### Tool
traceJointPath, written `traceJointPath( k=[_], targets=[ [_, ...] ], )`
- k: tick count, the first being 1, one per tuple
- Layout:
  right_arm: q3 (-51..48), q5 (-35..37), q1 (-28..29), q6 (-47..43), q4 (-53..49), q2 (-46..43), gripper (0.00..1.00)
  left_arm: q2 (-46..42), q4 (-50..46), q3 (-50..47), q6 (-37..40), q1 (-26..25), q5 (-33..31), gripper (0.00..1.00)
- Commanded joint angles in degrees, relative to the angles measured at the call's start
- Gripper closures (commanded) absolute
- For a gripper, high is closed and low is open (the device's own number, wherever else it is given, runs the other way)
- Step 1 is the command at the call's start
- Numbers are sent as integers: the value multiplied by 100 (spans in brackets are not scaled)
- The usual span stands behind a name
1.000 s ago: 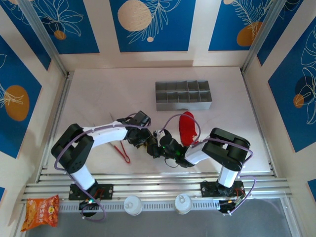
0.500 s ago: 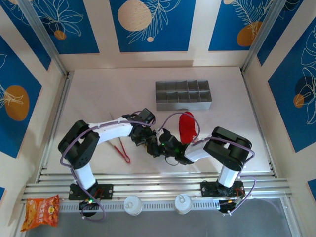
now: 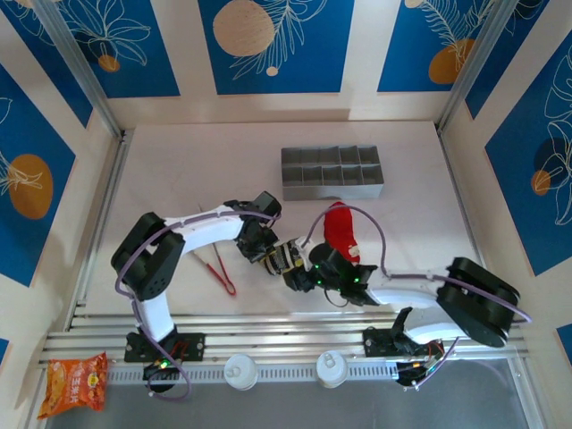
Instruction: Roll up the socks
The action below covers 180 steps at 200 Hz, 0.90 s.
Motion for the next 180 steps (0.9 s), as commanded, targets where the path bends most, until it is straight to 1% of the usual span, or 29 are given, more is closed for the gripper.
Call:
traceJointPath(
  k=[1, 26, 60, 79, 108, 143, 180],
  targets=[
    [-311, 305, 163, -349, -208, -413, 47, 652, -1589, -296, -382, -274, -374, 100],
    [-460, 457, 270, -393, 69, -445, 45, 771, -1700, -91, -386, -414, -428, 100],
    [0, 655, 370, -715, 418, 55, 45, 876, -1839, 26, -269, -466, -518, 100],
    [182, 724, 437, -700, 745, 405, 45, 970, -1943, 126, -228, -496, -527, 100],
    [497, 967, 559, -437, 948, 973, 44, 1079, -2041, 280, -267, -526, -511, 100],
    [723, 1423, 569, 9, 958, 1429, 44, 1144, -1991, 360, -329, -562, -427, 100],
    [880, 1392, 539, 214, 855, 1755, 47, 1117, -1969, 394, -276, -580, -387, 100]
  ],
)
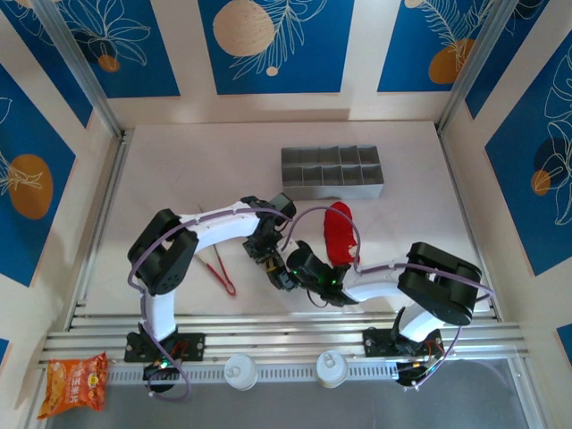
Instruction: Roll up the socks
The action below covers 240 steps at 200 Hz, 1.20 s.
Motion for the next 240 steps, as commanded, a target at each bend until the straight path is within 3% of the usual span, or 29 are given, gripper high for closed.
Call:
traceJointPath(
  k=[1, 51, 95, 132, 177, 197, 216, 240],
  targets=[
    [157, 268, -14, 297, 12, 188, 47, 590, -942, -452, -58, -180, 131, 100],
    [379, 114, -41, 809, -540, 566, 60, 477, -854, -461, -39, -189, 237, 100],
    [459, -124, -38, 1595, -1249, 814, 100, 330, -813, -452, -69, -191, 290, 100],
    [251, -424, 38, 2469, -1736, 898, 100, 62, -719, -437, -85, -181, 228, 100],
    [-244, -599, 141, 3517, -2010, 895, 100, -696, -60, -590, -6, -84, -86, 46],
    [-425, -679, 118, 3962, -2097, 915, 100, -1059, 179, -646, 218, -4, -320, 28],
    [-429, -774, 23, 3981, -2283, 932, 100, -1444, 581, -929, 462, 110, -397, 24],
    [-361, -1075, -172, 3860, -2401, 1045, 100, -1880, 963, -1334, 969, 237, -380, 27]
  ],
)
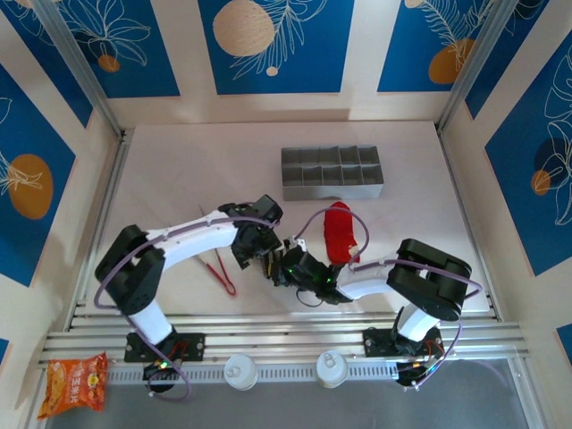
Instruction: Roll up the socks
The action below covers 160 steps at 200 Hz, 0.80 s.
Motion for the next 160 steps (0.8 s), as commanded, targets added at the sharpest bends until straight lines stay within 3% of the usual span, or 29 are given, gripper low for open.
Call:
traceJointPath(
  k=[1, 50, 78, 160],
  targets=[
    [-475, -657, -140, 223, -2298, 646, 100, -410, 320, -367, 606, 126, -121, 27],
    [-586, -884, -57, 456, -2056, 1135, 100, -1039, 849, -1282, 899, 170, 155, 48],
    [-663, -848, -1, 654, -1997, 1265, 100, -969, 1464, -1468, 991, 166, 333, 48],
    [-629, -646, 202, 921, -2057, 1586, 100, -181, 1617, -1214, 1432, 142, 558, 45]
  ],
)
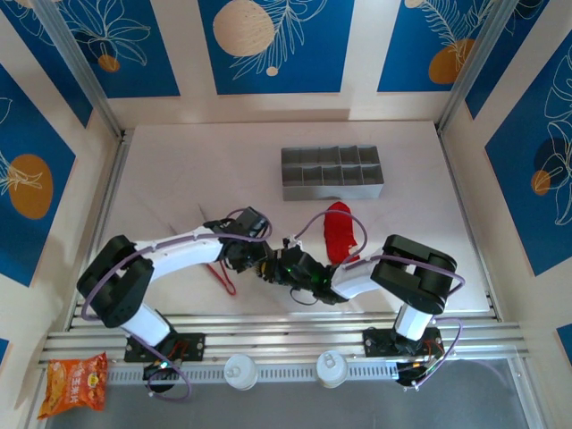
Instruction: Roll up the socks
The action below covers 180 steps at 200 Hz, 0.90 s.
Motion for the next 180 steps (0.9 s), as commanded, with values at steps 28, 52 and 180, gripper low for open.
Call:
traceJointPath(
  k=[28, 52, 180],
  targets=[
    [-586, -302, 181, 28, -3157, 1011, 100, 684, -37, 279, 506, -95, 380, 47],
    [-609, -262, 113, -59, -3180, 985, 100, 1013, -425, 417, 789, -276, 452, 50],
    [1001, -422, -784, -2572, -4129, 975, 100, 1900, -1543, 294, 446, -22, 1227, 76]
  ],
)
